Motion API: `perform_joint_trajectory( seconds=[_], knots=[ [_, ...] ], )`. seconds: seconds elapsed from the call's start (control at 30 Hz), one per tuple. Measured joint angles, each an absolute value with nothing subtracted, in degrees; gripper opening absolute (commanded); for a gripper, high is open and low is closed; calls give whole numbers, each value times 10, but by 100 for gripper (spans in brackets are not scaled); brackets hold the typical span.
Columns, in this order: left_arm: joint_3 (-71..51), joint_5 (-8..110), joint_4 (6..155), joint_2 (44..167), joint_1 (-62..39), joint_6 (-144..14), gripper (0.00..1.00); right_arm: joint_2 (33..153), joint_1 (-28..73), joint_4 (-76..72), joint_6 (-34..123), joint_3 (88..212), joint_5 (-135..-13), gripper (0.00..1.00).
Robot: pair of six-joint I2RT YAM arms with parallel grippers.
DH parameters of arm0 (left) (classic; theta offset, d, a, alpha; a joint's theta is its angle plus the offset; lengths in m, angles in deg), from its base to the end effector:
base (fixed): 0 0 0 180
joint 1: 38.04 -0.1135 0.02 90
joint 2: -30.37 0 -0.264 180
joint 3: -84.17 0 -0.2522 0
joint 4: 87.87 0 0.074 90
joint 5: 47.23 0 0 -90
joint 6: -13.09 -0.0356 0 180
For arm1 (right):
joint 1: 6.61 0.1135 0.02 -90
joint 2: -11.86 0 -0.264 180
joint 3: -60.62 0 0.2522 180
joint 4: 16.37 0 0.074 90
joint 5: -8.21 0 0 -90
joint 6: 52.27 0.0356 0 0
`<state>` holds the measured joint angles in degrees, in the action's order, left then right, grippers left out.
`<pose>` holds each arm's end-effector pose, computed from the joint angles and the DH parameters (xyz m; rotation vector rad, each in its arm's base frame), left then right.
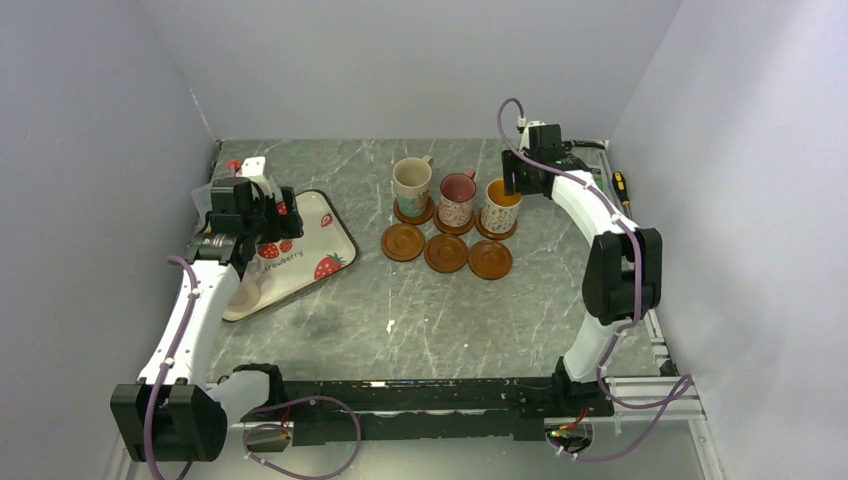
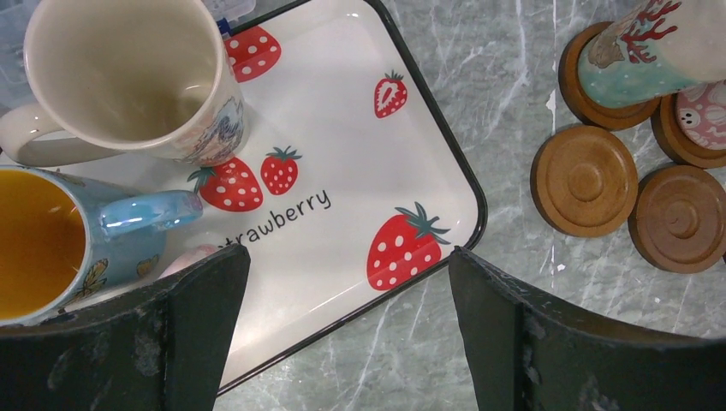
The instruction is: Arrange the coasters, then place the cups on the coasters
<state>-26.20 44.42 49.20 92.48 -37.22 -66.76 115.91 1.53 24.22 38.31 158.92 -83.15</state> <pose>0.2358 -0.0044 0.3163 -0.1620 2.1860 -0.1395 0.4067 0.0573 0.2651 -0.1456 2.3753 0.0443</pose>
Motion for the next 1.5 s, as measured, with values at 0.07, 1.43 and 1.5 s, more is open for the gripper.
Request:
perform_joint_trajectory(
  seconds=[0.07, 1.43, 1.5],
  knots=[
    [-262, 444, 495, 923, -372, -667, 93, 1133, 15, 233, 390, 1573, -829, 74],
    [-8, 398, 438, 1313, -432, -770, 50, 628, 162, 168, 541, 1187, -740, 74],
    [-4, 396, 438, 1325, -432, -783, 42, 631, 162, 168, 540, 1187, -739, 74]
  ],
)
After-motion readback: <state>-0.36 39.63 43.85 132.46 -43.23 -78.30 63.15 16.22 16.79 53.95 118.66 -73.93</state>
